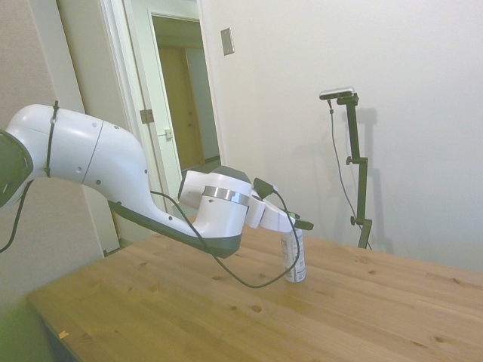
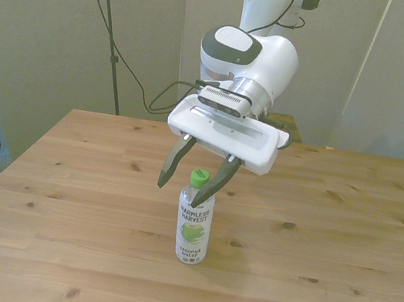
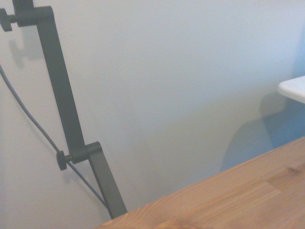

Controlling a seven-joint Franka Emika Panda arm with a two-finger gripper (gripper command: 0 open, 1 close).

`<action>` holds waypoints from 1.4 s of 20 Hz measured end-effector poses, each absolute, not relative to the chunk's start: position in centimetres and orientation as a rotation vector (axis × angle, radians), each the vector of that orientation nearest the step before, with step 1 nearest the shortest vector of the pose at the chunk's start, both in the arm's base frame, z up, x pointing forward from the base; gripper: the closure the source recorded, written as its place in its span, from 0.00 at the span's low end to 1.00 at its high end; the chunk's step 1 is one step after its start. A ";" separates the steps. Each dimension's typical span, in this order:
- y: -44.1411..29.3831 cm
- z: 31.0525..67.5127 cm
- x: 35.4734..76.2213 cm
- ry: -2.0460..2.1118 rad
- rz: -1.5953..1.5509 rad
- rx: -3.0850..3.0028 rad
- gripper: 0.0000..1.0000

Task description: Stand the water bottle

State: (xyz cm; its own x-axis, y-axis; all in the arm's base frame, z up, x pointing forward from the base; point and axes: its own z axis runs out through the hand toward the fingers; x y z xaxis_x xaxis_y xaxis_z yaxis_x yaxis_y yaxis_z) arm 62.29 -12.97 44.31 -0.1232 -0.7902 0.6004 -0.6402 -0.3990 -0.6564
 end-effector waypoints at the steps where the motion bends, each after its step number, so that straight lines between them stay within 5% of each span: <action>1: -13.0 44.9 62.0 1.634 -1.545 -1.972 0.00; 7: -13.5 48.6 58.8 1.599 -1.457 -2.024 0.00; 17: -8.2 47.1 54.9 1.617 -1.119 -2.309 0.00; 28: -14.5 55.9 49.7 1.509 -0.676 -2.652 0.00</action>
